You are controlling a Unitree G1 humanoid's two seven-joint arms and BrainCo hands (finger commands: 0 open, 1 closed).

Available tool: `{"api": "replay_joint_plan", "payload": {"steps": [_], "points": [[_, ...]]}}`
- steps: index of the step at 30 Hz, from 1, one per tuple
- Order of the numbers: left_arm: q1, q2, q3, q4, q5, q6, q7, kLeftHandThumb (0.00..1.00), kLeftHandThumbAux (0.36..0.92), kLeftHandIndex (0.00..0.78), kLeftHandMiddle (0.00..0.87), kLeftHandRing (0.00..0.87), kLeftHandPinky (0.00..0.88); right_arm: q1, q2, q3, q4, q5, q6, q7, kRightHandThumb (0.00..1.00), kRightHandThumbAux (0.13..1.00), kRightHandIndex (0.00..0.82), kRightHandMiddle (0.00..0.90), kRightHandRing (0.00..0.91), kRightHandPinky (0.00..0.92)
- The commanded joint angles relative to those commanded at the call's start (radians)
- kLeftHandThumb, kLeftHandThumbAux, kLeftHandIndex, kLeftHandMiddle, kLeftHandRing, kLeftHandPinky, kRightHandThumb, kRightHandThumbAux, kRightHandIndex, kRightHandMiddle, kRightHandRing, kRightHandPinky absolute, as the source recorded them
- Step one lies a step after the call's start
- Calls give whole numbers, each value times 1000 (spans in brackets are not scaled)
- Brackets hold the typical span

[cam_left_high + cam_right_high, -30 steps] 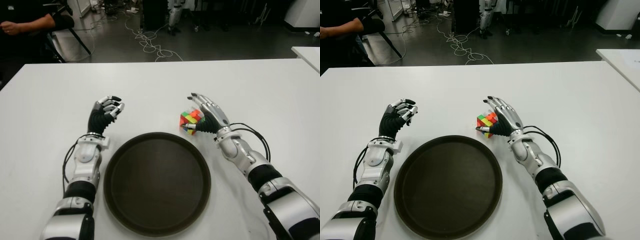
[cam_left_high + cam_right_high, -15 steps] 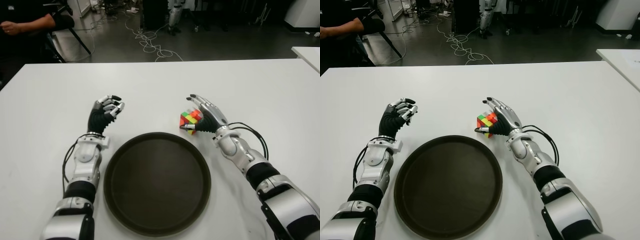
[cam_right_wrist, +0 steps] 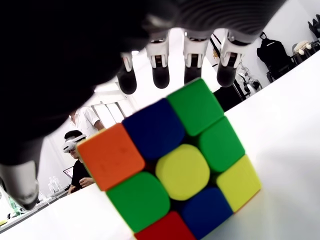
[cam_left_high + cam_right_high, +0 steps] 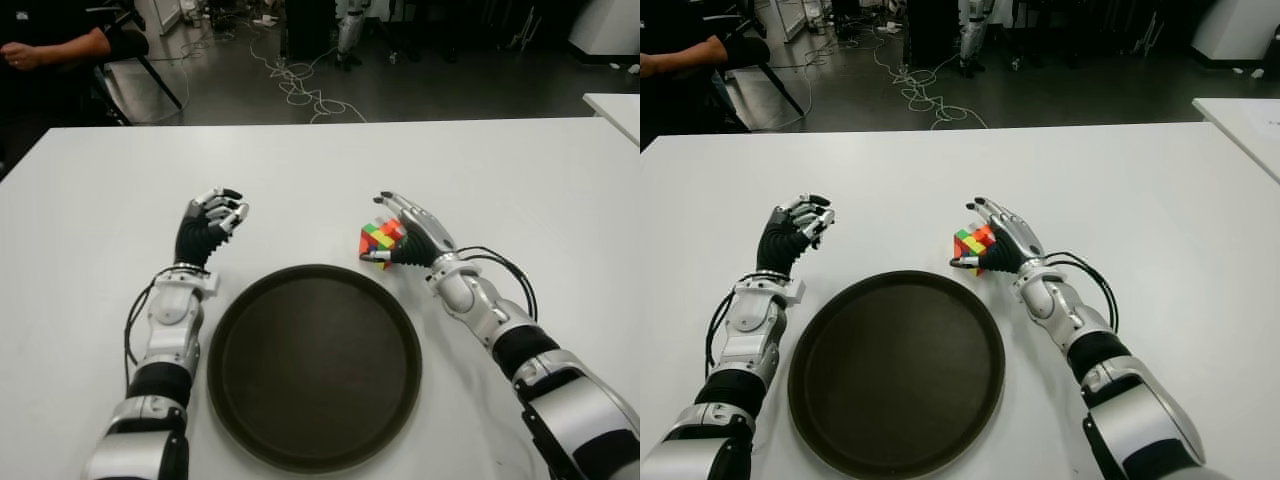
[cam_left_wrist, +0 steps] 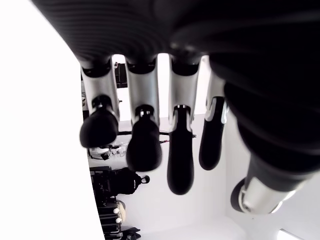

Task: Pick up the Rubik's Cube and put it in the plate

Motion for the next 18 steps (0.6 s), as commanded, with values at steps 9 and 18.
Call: {"api": "replay_joint_plan", "payload": {"steps": [9,18], "points": [[-1,1,-1,4,3,-8,2,843,663,412,576,742,782,-4,5,0,13,2,-5,-2,19,562,49,59,113,175],[-2,2,2,8,-5,-9,-9,843,662,413,575,738,774,-11,13,5,35,-5,-22,-28,18,584,66,83,140,207]]}}
